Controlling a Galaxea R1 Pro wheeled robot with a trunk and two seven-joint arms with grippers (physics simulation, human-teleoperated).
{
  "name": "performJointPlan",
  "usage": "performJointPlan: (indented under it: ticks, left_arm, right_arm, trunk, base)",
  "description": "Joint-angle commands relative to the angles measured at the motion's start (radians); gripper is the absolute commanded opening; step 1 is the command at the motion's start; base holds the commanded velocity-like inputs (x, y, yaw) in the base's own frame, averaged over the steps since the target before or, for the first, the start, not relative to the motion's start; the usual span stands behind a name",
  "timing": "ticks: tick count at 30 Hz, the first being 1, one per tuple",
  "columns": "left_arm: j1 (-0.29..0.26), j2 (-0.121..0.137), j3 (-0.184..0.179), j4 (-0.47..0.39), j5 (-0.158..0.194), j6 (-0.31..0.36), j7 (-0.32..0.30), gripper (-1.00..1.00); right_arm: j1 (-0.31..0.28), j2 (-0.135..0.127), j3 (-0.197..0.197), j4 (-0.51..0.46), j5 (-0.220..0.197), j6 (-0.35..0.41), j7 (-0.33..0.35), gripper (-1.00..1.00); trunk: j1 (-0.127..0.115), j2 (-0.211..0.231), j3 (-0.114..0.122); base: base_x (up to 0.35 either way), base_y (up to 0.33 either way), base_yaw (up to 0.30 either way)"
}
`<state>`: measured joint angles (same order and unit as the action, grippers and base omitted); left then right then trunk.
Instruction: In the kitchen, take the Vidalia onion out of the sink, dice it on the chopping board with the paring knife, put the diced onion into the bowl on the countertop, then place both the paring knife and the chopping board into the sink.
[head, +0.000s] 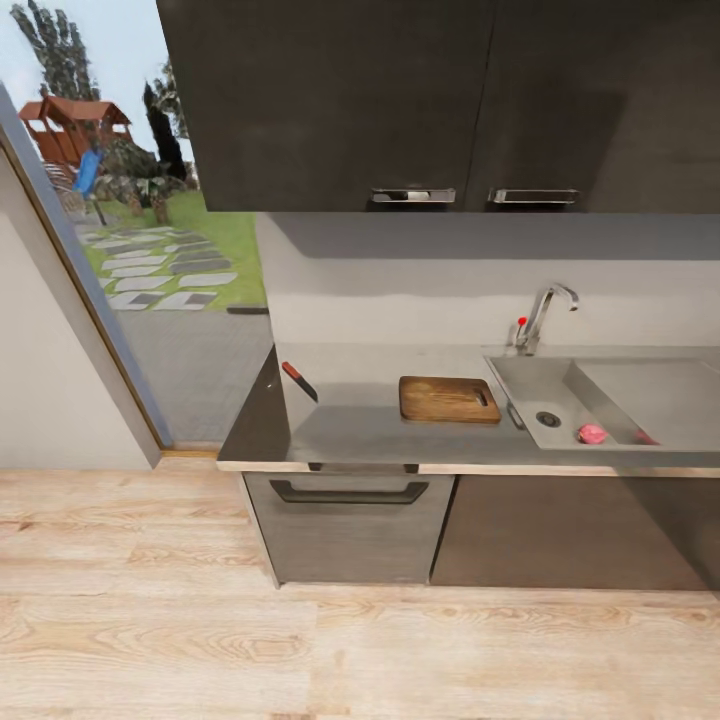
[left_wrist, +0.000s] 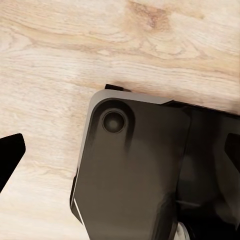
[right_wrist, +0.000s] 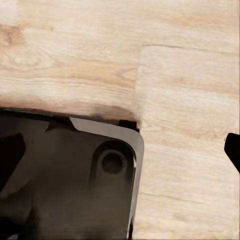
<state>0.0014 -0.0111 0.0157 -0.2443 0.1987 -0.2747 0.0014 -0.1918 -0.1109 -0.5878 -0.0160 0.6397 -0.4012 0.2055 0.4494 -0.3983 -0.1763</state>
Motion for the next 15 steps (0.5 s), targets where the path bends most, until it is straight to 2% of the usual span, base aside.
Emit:
performJointPlan:
  ticks: [1, 2, 3, 6, 7, 8, 9, 12, 15]
  left_arm:
    - [0.0, -0.001, 0.001, -0.001, 0.004, -0.001, 0.0, 1.0]
    - [0.0, -0.001, 0.001, -0.001, 0.004, -0.001, 0.0, 1.0]
    - [0.0, -0.001, 0.001, -0.001, 0.004, -0.001, 0.0, 1.0]
    - [0.0, -0.001, 0.001, -0.001, 0.004, -0.001, 0.0, 1.0]
    - [0.0, -0.001, 0.001, -0.001, 0.004, -0.001, 0.0, 1.0]
    - [0.0, -0.001, 0.002, -0.001, 0.004, -0.001, 0.0, 1.0]
    - [0.0, -0.001, 0.002, -0.001, 0.004, -0.001, 0.0, 1.0]
    - [0.0, -0.001, 0.003, -0.001, 0.004, -0.001, 0.0, 1.0]
    - [0.0, -0.001, 0.003, -0.001, 0.004, -0.001, 0.0, 1.0]
  right_arm:
    - [0.008, -0.001, -0.01, 0.0, 0.001, -0.003, -0.005, 1.0]
    - [0.013, -0.001, -0.011, -0.001, 0.0, -0.003, -0.026, 1.0]
    - [0.019, 0.004, -0.013, -0.002, -0.005, -0.002, -0.117, 1.0]
    - [0.021, 0.013, -0.014, -0.002, -0.016, -0.001, -0.218, 1.0]
    - [0.021, 0.015, -0.014, -0.002, -0.022, -0.001, -0.231, 1.0]
    - [0.021, 0.024, -0.015, -0.002, -0.05, -0.001, -0.258, 1.0]
    - [0.021, 0.034, -0.016, -0.002, -0.088, -0.001, -0.271, 1.0]
    - [0.022, 0.041, -0.019, -0.006, -0.163, -0.001, -0.281, 1.0]
    - [0.022, 0.041, -0.019, -0.053, -0.196, 0.0, -0.283, 1.0]
  trunk:
    - [0.001, -0.002, -0.002]
    - [0.001, -0.002, -0.002]
    - [0.001, -0.002, -0.002]
    - [0.001, -0.002, -0.002]
    - [0.001, -0.002, -0.002]
    - [0.001, -0.002, -0.002]
    - [0.001, -0.002, -0.002]
    - [0.001, -0.002, -0.002]
    - [0.001, -0.002, -0.002]
  base:
    - [0.0, 0.0, 0.0]
    - [0.0, 0.0, 0.0]
    - [0.0, 0.0, 0.0]
    - [0.0, 0.0, 0.0]
    - [0.0, 0.0, 0.0]
    - [0.0, 0.0, 0.0]
    - [0.0, 0.0, 0.0]
    - [0.0, 0.0, 0.0]
    - [0.0, 0.0, 0.0]
